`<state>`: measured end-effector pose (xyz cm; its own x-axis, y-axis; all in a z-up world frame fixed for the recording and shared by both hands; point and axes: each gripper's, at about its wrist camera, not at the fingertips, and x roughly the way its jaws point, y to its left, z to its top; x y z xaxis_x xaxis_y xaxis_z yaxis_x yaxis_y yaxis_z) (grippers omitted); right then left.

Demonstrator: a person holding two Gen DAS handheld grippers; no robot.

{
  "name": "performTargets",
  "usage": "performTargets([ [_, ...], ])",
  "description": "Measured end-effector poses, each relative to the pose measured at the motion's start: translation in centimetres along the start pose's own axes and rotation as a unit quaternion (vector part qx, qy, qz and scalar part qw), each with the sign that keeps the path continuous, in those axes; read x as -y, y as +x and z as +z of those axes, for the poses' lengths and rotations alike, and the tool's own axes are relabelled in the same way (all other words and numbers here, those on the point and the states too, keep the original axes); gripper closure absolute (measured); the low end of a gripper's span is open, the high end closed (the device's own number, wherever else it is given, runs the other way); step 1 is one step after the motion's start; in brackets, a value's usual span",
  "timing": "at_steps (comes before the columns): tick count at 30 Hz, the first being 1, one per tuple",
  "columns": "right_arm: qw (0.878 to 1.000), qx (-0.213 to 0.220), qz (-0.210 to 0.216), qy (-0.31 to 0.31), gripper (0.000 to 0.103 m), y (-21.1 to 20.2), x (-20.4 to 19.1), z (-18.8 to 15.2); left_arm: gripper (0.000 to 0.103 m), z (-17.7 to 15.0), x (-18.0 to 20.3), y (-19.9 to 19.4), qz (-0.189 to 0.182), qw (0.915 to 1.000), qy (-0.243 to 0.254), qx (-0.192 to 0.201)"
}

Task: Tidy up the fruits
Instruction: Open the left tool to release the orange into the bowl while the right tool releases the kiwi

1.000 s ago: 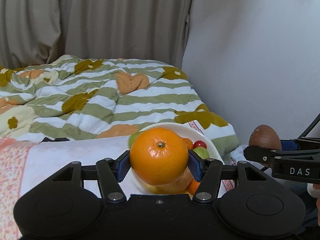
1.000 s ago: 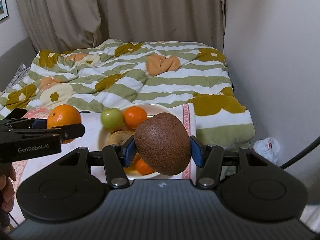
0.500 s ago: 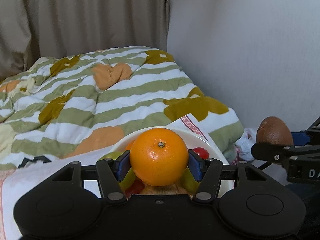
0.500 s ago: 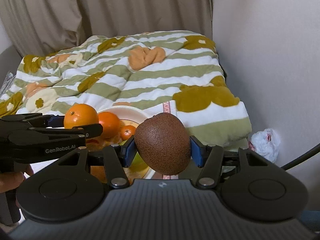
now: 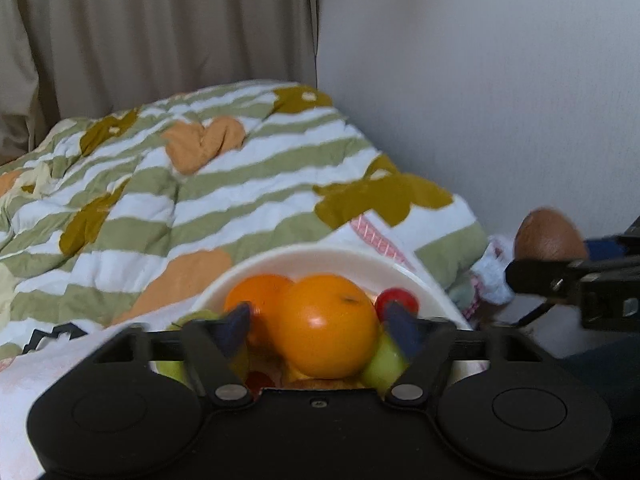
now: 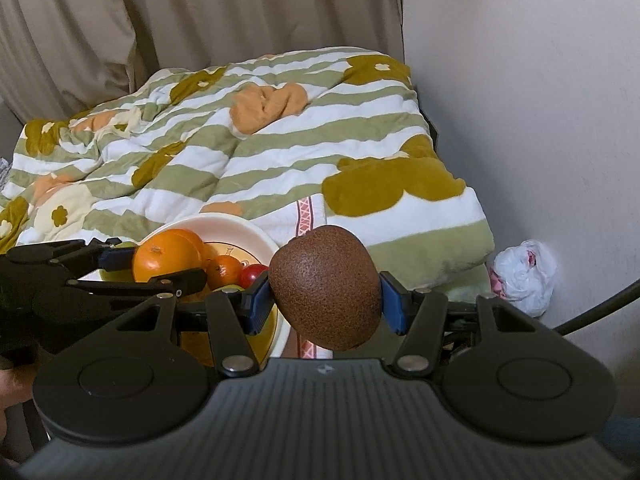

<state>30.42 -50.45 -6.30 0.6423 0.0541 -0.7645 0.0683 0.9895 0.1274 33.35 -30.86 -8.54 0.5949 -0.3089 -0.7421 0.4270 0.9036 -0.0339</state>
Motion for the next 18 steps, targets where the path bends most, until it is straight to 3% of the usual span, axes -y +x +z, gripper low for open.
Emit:
performTargets([
  [1,1.0,0.0,0.0,0.001,0.032,0.0,0.0,0.0,0.007,0.1,0.0,-0.4,0.0,1.0,-0.003,0.009],
  [11,1.0,-0.001,0.022,0.002,0.032,-0.4,-1.0,-0.4,0.006,-0.9,-2.3,-4.7,0.012,0.9981,-0.053,0.028],
  [18,0.999,0.014,0.046,-0.012,0.032,-0.1,-3.9,-2.2,0.005,-3.2,-4.8,-8.0,0.032,0.994,-0.099,0.035],
])
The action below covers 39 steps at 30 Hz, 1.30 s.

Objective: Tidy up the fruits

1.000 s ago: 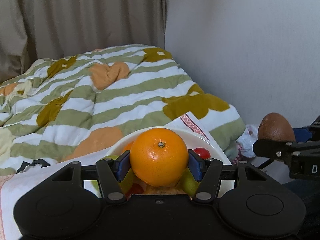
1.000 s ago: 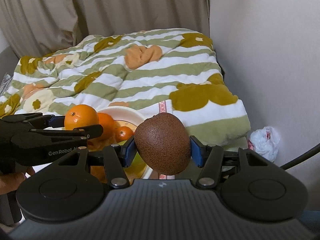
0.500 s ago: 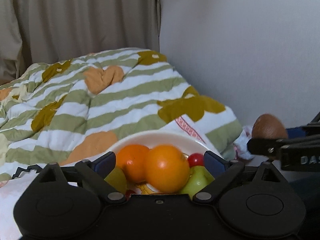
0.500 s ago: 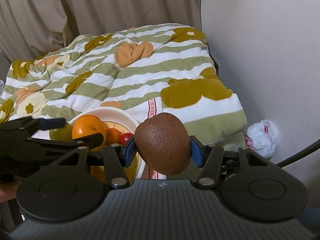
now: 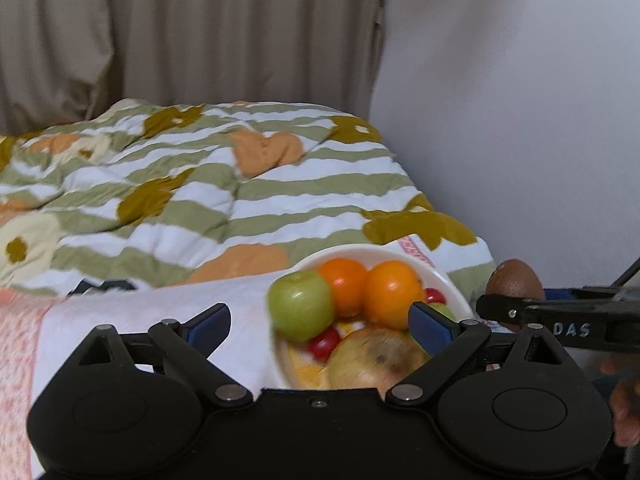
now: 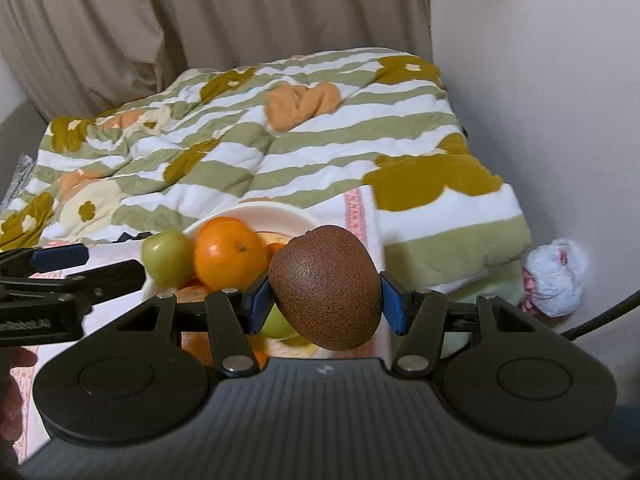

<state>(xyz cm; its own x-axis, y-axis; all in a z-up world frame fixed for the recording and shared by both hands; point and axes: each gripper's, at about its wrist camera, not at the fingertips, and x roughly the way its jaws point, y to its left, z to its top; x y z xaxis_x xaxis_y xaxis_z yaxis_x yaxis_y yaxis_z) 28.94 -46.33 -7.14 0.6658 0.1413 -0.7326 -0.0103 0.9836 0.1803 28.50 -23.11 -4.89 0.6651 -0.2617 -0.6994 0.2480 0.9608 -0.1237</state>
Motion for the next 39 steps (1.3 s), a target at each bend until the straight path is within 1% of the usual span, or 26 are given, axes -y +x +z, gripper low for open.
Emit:
performTargets([
  [5,1.0,0.027,0.007,-0.015,0.032,0.6,-1.7,-2.2,0.005,-1.4,-1.8,-1.6,0.016,0.9995,-0.027,0.003],
  [13,0.998,0.066,0.012,-0.02,0.03,1.4,-2.4,-4.4,0.005,-3.5,-2.7,-3.1,0.028,0.9989,-0.037,0.006],
  [16,0.995,0.095,0.022,-0.026,0.03,1.3,-2.3,-4.7,0.005,-4.1,-2.7,-3.4,0.032,0.9987,-0.039,0.007],
  [17,0.994,0.099,0.023,-0.029,0.03,1.3,-2.3,-4.7,0.005,-4.3,-2.6,-3.5,0.032,0.9986,-0.04,0.008],
  [22,0.994,0.103,0.028,-0.035,0.029,1.6,-2.2,-5.1,0.005,-5.3,-2.4,-4.0,0.036,0.9983,-0.045,0.01],
  [26,0.993,0.109,0.032,-0.039,0.022,1.0,-2.0,-5.5,0.005,-5.6,-2.2,-4.4,0.043,0.9978,-0.049,0.014],
  [29,0.992,0.108,0.035,-0.046,0.022,0.5,-2.1,-5.6,0.005,-5.8,-2.1,-5.1,0.05,0.9972,-0.053,0.019],
  [34,0.992,0.103,0.043,-0.055,0.022,-1.7,-2.8,-5.2,0.005,-5.9,-1.9,-7.4,0.061,0.9959,-0.058,0.033],
  [39,0.992,0.094,0.042,-0.074,0.022,-5.0,-4.9,-5.1,0.005,-5.7,-2.6,-10.5,0.073,0.9942,-0.061,0.05],
])
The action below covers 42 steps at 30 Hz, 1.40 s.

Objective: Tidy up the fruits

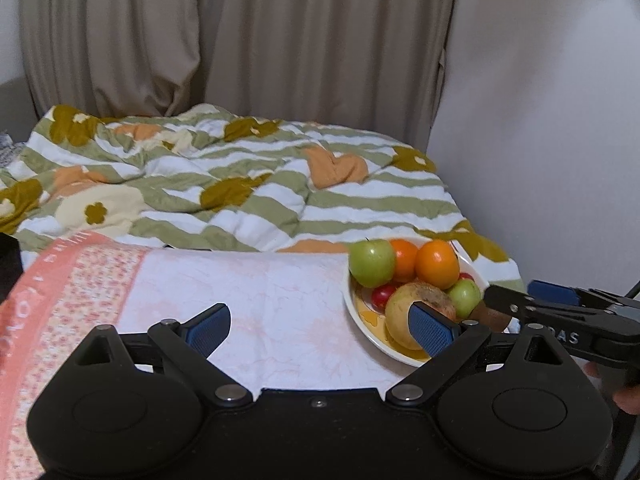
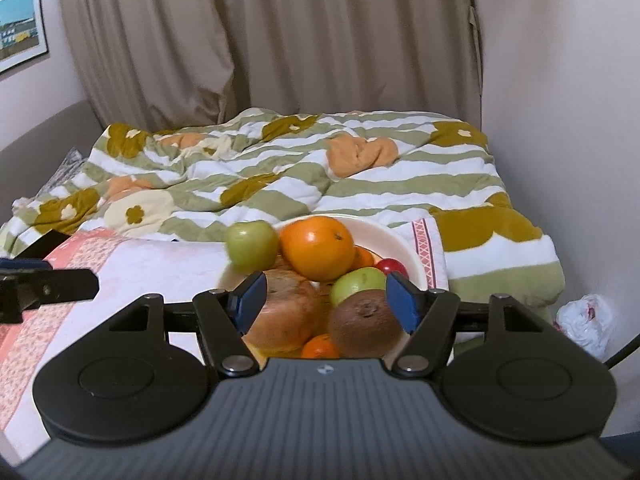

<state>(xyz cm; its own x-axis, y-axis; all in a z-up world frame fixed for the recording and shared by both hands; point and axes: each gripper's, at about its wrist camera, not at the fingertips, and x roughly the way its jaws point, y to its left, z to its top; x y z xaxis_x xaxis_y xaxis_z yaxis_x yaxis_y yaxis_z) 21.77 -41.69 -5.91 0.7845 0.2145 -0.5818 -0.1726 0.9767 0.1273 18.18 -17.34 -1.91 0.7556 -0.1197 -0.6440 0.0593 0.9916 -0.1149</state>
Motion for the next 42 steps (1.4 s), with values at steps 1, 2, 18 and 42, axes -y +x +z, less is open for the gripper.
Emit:
performTargets([
  [1,1.0,-0.004,-0.002,-0.003,0.022,-0.7,-0.6,0.3,0.005,0.1,-0.3,-0.7,0.003,1.0,-0.001,0.004],
  [2,1.0,-0.006,-0.003,-0.004,0.021,-1.3,-1.0,0.5,0.005,0.3,-0.6,-1.3,0.005,1.0,-0.002,0.008],
  [18,0.997,-0.058,-0.054,0.012,0.0,-11.4,-10.4,1.0,0.004,-0.7,-7.8,-11.1,0.027,0.9978,0.043,0.042],
  [42,0.994,-0.074,-0.08,0.011,0.0,-13.8,-16.0,-2.3,0.002,-3.7,-11.3,-14.7,0.04,0.9975,0.046,0.037],
])
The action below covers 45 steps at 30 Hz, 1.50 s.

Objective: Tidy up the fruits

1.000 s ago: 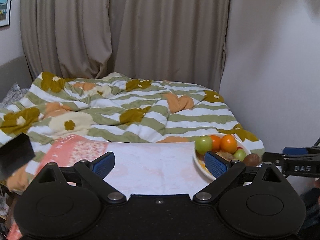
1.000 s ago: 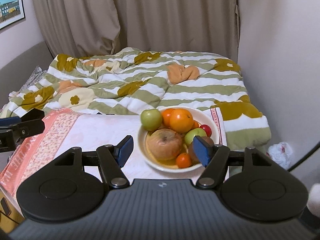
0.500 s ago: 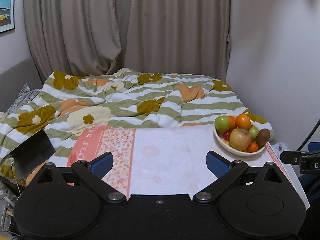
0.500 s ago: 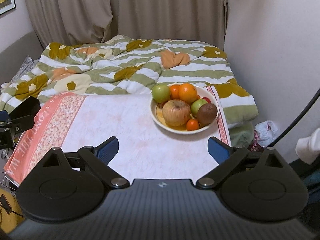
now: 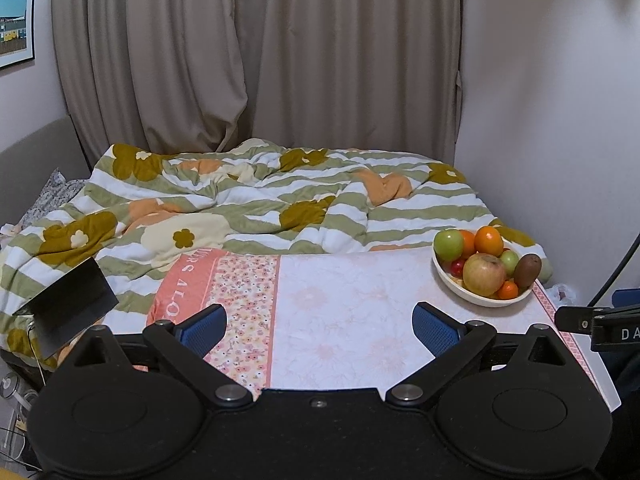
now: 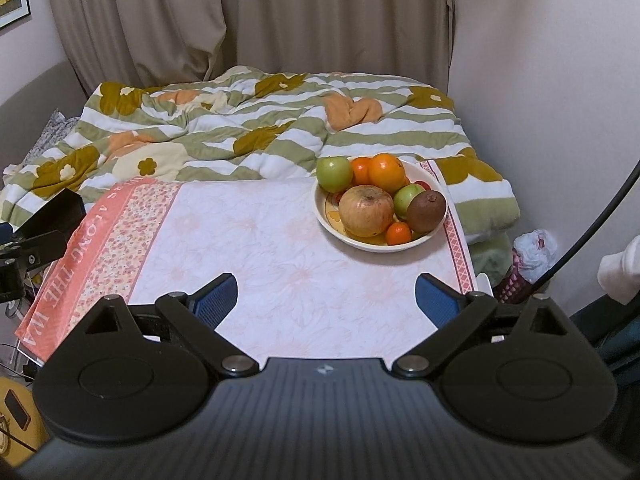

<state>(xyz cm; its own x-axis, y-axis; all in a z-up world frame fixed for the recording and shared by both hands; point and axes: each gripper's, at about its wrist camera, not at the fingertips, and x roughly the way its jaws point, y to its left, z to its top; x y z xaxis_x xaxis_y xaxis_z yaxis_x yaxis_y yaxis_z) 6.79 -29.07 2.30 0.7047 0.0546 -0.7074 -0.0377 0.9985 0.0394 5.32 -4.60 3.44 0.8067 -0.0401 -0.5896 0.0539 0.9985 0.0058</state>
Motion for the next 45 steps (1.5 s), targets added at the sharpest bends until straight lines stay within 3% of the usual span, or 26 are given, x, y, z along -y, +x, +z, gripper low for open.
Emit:
performTargets([
  [39,1.0,-0.01,-0.017,0.008,0.0,1.0,0.0,0.4,0.002,0.8,-0.3,1.4,-0.017,0.9999,-0.001,0.002],
  [45,1.0,-0.009,-0.018,0.009,0.0,1.1,0.2,0.5,0.002,0.7,-0.1,1.2,-0.004,0.9999,0.006,0.012],
])
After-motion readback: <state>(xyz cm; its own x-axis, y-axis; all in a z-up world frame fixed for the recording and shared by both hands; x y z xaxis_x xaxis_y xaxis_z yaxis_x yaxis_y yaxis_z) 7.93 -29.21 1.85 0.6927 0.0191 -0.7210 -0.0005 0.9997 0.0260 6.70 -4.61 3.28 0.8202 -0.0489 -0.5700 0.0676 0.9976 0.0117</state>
